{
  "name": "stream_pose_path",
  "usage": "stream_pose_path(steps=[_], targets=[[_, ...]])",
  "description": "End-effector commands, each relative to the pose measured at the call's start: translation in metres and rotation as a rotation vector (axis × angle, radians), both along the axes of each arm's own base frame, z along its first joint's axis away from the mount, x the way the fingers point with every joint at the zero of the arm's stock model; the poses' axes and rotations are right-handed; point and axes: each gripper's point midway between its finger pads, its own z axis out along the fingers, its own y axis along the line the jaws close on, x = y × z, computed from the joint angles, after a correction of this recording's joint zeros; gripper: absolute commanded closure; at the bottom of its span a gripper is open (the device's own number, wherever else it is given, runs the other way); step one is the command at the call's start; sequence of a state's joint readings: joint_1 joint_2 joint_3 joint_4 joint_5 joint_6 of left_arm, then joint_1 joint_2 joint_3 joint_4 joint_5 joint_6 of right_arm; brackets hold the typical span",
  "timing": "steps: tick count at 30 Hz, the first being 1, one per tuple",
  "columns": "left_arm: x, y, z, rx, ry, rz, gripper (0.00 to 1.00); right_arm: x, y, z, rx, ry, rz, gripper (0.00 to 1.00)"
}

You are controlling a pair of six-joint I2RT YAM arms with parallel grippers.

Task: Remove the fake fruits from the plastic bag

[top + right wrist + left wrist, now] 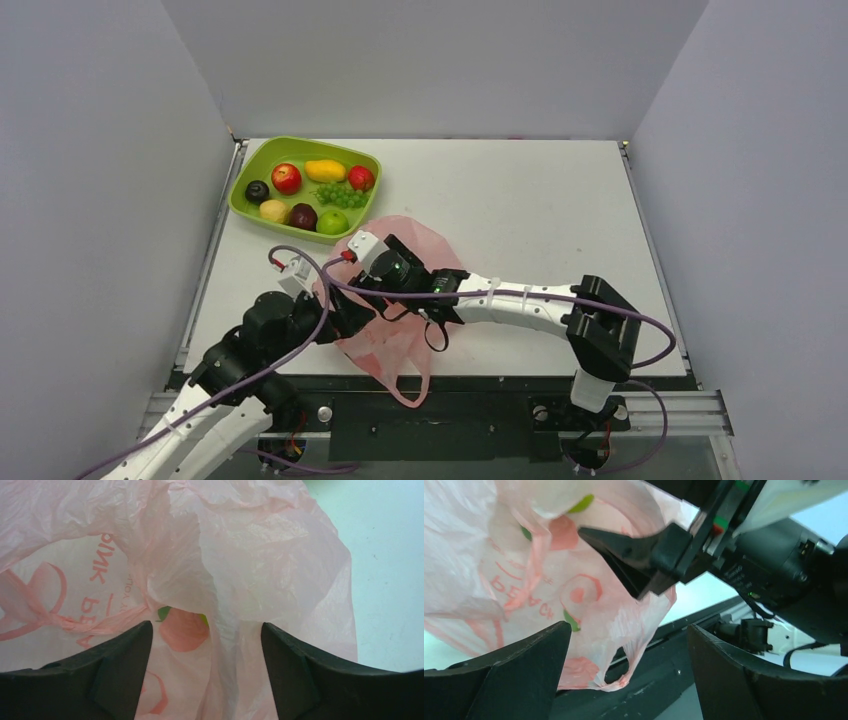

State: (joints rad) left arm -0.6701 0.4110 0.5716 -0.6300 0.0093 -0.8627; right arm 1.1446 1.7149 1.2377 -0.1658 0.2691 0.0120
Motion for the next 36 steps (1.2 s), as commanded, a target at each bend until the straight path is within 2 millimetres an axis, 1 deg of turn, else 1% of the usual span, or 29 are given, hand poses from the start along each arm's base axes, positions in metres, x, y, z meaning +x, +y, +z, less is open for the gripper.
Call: stream_pose_path(steps=[1, 2, 3, 4, 5, 6, 7, 8, 9, 10, 11, 12, 13, 14, 15, 19, 21, 23, 25, 26, 30, 31, 32, 33, 36], targets=[[-0.007, -0.028, 0.006, -0.188, 0.031, -0.08, 0.16, 0.028, 0.013, 0.036, 0.065, -0.127, -0.026, 0.3], [-0.008, -0.031, 0.004, -0.197, 0.036, -0.089, 0.16, 0.029, 0.016, 0.035, 0.07, -0.122, -0.011, 0.34], [-0.009, -0.034, 0.004, -0.21, 0.039, -0.102, 0.16, 0.033, 0.016, 0.032, 0.067, -0.119, -0.013, 0.47], [-0.009, -0.035, 0.002, -0.209, 0.045, -0.106, 0.16, 0.037, 0.018, 0.035, 0.086, -0.109, -0.008, 0.62], [-0.008, -0.036, 0.0, -0.206, 0.046, -0.111, 0.17, 0.037, 0.019, 0.032, 0.095, -0.08, -0.005, 0.69], [-0.008, -0.037, -0.002, -0.204, 0.046, -0.114, 0.17, 0.037, 0.025, 0.037, 0.142, -0.033, 0.023, 0.82], [-0.006, -0.039, -0.004, -0.205, 0.039, -0.119, 0.17, 0.035, 0.027, 0.04, 0.175, 0.002, 0.036, 0.87], [-0.006, -0.042, -0.004, -0.217, 0.036, -0.135, 0.18, 0.029, 0.034, 0.043, 0.25, 0.087, 0.073, 0.98], [-0.003, -0.047, -0.007, -0.234, 0.019, -0.147, 0.2, 0.027, 0.039, 0.05, 0.304, 0.118, 0.093, 1.0], [-0.001, -0.052, -0.008, -0.257, -0.003, -0.169, 0.21, 0.022, 0.042, 0.05, 0.375, 0.205, 0.11, 1.0], [0.001, -0.054, -0.013, -0.251, 0.005, -0.168, 0.22, 0.019, 0.049, 0.063, 0.454, 0.232, 0.151, 1.0], [0.005, -0.055, -0.015, -0.25, -0.001, -0.161, 0.22, 0.024, 0.048, 0.066, 0.524, 0.277, 0.12, 1.0], [0.007, -0.057, -0.022, -0.232, 0.012, -0.159, 0.24, 0.021, 0.047, 0.065, 0.545, 0.305, 0.137, 1.0], [0.011, -0.058, -0.021, -0.232, 0.002, -0.155, 0.25, 0.025, 0.045, 0.07, 0.577, 0.321, 0.126, 1.0], [0.015, -0.058, -0.028, -0.21, 0.014, -0.145, 0.28, 0.023, 0.045, 0.07, 0.586, 0.339, 0.136, 1.0], [0.037, -0.05, -0.039, -0.129, -0.009, -0.048, 0.36, 0.028, 0.039, 0.073, 0.618, 0.376, 0.119, 1.0], [0.05, -0.044, -0.039, -0.085, -0.056, 0.003, 0.39, 0.031, 0.037, 0.076, 0.642, 0.391, 0.107, 1.0], [0.06, -0.038, -0.04, -0.048, -0.099, 0.047, 0.39, 0.031, 0.038, 0.08, 0.681, 0.417, 0.099, 1.0], [0.068, -0.039, -0.034, -0.051, -0.135, 0.065, 0.38, 0.031, 0.041, 0.086, 0.719, 0.442, 0.089, 1.0], [0.073, -0.04, -0.028, -0.056, -0.162, 0.073, 0.38, 0.03, 0.043, 0.09, 0.744, 0.457, 0.083, 1.0], [0.089, -0.042, -0.031, -0.042, -0.182, 0.113, 0.37, 0.027, 0.048, 0.1, 0.817, 0.506, 0.077, 1.0], [0.093, -0.041, -0.029, -0.041, -0.197, 0.132, 0.38, 0.026, 0.049, 0.101, 0.83, 0.52, 0.075, 1.0], [0.096, -0.04, -0.034, -0.026, -0.191, 0.141, 0.4, 0.025, 0.05, 0.101, 0.836, 0.529, 0.078, 1.0], [0.1, -0.038, -0.033, -0.027, -0.203, 0.164, 0.41, 0.024, 0.05, 0.101, 0.842, 0.54, 0.073, 1.0], [0.109, -0.032, -0.035, -0.007, -0.234, 0.209, 0.41, 0.022, 0.051, 0.096, 0.839, 0.559, 0.079, 1.0]])
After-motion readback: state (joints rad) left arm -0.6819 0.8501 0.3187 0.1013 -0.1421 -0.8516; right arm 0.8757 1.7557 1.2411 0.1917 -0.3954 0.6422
